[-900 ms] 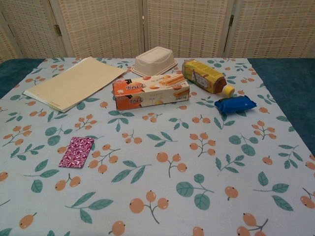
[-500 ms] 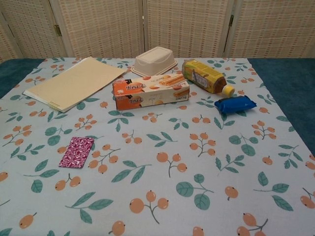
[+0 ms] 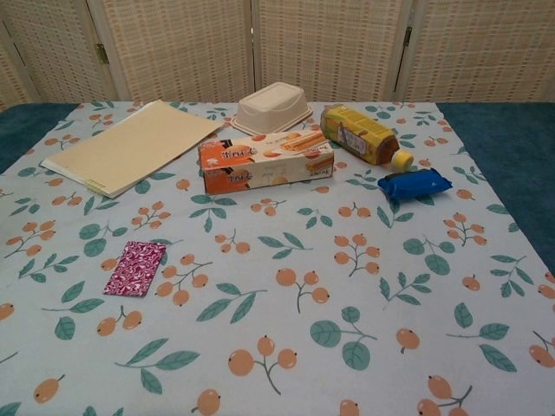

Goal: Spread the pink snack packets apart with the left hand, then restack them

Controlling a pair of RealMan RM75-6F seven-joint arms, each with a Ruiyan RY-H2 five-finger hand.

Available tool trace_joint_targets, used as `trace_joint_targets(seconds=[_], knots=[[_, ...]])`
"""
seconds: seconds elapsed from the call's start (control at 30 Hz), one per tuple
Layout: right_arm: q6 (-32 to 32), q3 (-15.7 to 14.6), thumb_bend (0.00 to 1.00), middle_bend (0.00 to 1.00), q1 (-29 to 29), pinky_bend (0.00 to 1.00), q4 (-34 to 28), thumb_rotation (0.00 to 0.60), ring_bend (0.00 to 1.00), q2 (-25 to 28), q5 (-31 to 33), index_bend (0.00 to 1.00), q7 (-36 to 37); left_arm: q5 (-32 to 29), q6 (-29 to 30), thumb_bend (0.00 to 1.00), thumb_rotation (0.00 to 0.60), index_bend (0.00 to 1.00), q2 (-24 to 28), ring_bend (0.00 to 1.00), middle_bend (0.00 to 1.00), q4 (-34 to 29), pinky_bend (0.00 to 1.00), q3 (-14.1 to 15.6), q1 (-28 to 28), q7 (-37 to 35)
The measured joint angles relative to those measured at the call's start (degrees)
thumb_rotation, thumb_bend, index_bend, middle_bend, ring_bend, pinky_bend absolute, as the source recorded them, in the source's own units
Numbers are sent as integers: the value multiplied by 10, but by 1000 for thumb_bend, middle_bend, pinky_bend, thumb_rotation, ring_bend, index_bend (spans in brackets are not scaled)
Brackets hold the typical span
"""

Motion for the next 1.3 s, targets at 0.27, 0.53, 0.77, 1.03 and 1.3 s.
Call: trace_joint_targets(seconds=[0.27,0.53,0.77,1.03,1.3], knots=[[10,8,497,0,-1,0,-8,600,0,13,0,0,1,44,-78,338,600,176,23,31,69,-19,0,3,-64,-2],[13,9,497,0,0,0,-5,600,0,10,-5,0,6,42,-180,509,600,250,28,32,69,-36,0,-3,-134,17],[16,8,496,0,-2,0,-1,600,0,9,-6,0,13,6,-262,519,600,248,8,0,43,-43,0,-6,-182,30],[15,5,496,0,-3,0,13,600,0,1,-10,7,25,-53,-332,410,578,258,-39,0,0,-27,0,0,-227,46],[12,5,497,0,-1,0,20,600,0,-4,-9,21,30,-67,-334,177,409,308,-77,0,0,-3,0,4,-234,4]])
